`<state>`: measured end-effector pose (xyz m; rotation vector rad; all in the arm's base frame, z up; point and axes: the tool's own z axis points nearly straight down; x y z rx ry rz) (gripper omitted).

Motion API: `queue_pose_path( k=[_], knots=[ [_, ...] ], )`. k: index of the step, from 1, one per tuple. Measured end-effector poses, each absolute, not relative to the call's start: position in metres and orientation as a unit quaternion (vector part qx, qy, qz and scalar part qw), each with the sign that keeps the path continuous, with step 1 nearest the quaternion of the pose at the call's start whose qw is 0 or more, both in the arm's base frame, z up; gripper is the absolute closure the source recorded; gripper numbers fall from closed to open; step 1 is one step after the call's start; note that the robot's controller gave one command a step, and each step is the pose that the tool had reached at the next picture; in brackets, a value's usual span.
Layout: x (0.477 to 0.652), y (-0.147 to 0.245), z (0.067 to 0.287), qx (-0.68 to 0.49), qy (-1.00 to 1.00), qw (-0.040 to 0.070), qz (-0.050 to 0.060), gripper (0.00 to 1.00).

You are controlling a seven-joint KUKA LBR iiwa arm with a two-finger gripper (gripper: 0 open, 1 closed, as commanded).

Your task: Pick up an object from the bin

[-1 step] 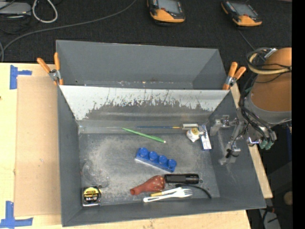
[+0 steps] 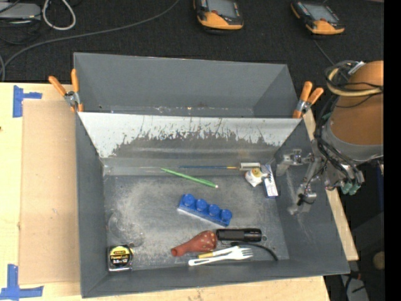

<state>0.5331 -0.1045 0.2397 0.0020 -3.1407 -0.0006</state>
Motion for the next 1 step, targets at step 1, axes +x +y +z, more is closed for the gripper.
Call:
queue_pose_path(
  k=[1],
  knots=[
    [0.5147,-0.0797,0.1637,0.011,-1.0,-0.001,0.0,0.0]
  ],
)
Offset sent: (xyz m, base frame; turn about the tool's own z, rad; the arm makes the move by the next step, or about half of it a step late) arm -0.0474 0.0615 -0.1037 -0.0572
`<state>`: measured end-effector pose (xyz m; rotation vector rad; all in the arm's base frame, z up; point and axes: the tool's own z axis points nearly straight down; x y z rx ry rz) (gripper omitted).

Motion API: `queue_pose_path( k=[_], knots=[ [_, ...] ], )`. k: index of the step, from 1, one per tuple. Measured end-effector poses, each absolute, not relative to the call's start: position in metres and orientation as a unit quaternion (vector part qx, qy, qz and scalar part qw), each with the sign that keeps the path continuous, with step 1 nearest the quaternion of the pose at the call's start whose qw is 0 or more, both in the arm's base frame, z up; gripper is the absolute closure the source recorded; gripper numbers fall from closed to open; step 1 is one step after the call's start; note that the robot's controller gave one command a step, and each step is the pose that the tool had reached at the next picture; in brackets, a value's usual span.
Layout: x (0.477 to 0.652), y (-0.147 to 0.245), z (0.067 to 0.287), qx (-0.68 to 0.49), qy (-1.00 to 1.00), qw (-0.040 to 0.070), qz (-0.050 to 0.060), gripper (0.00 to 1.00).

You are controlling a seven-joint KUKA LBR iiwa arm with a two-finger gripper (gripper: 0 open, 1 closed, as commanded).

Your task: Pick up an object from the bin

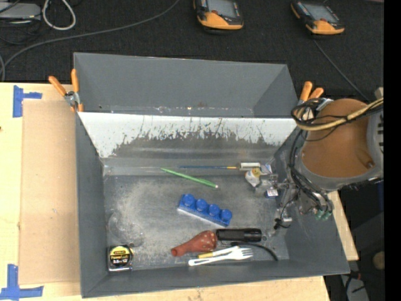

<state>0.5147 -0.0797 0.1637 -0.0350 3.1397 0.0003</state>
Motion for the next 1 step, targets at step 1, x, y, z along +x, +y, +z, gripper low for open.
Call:
queue_pose_path(
  k=[1],
  knots=[
    [0.4836,-0.0404,0.1345,-0.031,1.0,0.003,0.0,0.0]
  ],
)
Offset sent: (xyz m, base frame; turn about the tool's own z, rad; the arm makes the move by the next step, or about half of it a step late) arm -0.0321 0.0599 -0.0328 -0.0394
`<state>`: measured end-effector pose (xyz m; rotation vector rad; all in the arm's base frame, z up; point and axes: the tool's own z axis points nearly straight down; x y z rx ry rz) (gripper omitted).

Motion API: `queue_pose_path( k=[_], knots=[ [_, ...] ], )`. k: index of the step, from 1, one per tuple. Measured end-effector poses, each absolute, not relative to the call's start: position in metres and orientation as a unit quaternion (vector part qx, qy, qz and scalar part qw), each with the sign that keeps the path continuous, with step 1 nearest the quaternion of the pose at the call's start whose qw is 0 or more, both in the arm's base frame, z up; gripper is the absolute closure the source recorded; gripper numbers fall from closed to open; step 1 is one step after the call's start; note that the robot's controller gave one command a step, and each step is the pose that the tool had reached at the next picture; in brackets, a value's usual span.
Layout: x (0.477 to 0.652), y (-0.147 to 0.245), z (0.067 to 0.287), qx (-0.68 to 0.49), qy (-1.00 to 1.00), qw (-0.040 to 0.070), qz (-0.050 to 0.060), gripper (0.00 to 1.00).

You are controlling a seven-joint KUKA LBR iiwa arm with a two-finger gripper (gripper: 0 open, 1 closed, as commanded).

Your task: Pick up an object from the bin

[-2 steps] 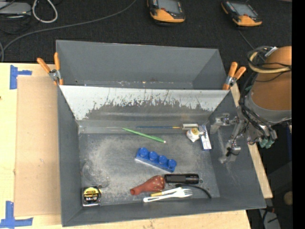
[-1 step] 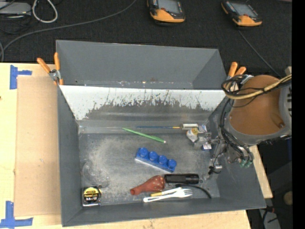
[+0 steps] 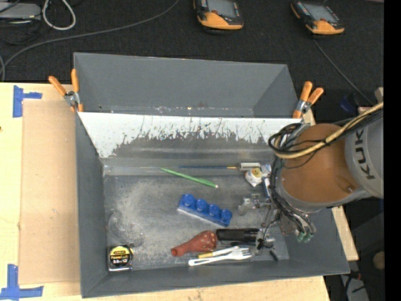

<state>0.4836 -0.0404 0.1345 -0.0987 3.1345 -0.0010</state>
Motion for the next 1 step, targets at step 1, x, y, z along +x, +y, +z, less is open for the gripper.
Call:
queue_pose_path(
  k=[1],
  knots=[
    [0.4824,-0.0181,0.1298,-0.032,0.999,-0.002,0.001,0.0]
  ],
)
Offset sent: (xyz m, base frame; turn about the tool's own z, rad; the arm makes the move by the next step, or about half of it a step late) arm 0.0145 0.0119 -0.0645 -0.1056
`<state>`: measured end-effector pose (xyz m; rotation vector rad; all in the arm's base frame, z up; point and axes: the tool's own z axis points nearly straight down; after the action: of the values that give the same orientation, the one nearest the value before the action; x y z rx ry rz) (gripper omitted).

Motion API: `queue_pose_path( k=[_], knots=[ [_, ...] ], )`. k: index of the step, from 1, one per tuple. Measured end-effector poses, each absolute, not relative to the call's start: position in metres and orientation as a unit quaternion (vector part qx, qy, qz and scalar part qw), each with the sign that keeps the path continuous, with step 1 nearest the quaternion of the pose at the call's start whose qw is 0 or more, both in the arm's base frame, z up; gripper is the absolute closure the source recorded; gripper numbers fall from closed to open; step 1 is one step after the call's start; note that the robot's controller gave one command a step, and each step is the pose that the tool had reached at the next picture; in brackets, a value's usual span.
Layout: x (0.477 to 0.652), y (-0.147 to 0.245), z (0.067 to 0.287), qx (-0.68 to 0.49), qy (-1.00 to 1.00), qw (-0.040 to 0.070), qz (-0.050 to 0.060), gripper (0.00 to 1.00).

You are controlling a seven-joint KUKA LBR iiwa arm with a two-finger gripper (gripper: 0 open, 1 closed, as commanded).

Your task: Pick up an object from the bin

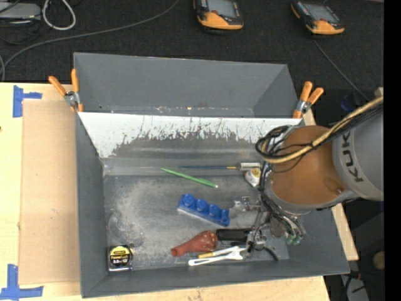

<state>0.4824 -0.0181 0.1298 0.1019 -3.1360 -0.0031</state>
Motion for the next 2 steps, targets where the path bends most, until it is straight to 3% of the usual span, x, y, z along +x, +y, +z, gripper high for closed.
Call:
queue_pose_path(
  k=[1,2],
  knots=[
    [0.4971,-0.0271,0.0752,0.08,-0.997,-0.001,0.001,0.0],
    [0.4885,-0.0191,0.0709,0.053,-0.999,-0.003,0.0,1.0]
  ],
)
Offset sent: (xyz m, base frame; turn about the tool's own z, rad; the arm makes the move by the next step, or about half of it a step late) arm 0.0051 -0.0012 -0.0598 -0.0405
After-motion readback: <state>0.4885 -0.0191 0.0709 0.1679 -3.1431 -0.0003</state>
